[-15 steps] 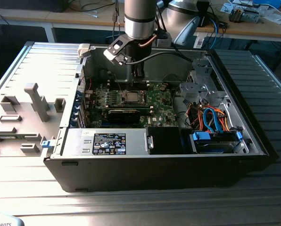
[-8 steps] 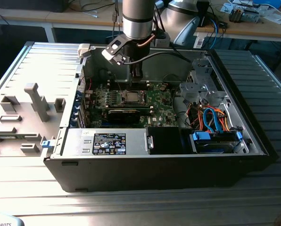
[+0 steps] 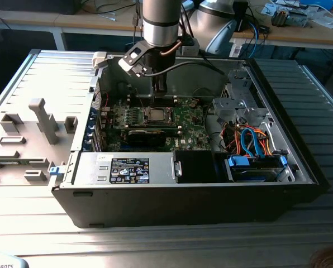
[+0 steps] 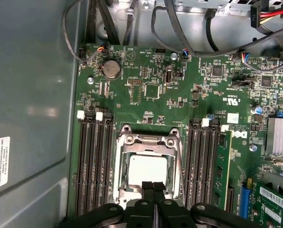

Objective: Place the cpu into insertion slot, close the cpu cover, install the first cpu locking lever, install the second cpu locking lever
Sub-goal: 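Close the cpu cover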

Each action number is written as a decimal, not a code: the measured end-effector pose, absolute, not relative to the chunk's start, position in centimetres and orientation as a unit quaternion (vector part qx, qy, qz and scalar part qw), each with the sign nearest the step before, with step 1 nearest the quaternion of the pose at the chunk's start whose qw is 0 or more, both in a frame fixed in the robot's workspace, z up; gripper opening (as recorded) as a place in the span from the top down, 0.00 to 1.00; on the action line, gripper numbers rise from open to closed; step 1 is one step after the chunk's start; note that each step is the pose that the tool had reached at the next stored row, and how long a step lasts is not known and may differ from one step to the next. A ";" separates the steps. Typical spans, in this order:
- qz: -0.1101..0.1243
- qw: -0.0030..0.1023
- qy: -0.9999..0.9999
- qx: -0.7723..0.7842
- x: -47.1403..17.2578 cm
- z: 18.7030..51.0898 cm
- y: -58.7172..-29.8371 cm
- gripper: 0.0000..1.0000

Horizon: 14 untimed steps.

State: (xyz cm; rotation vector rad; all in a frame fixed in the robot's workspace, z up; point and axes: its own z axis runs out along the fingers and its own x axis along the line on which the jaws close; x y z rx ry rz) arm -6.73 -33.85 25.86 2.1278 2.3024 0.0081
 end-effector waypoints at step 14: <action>0.003 0.003 0.738 0.674 -6.9 25.9 -33.9 0.89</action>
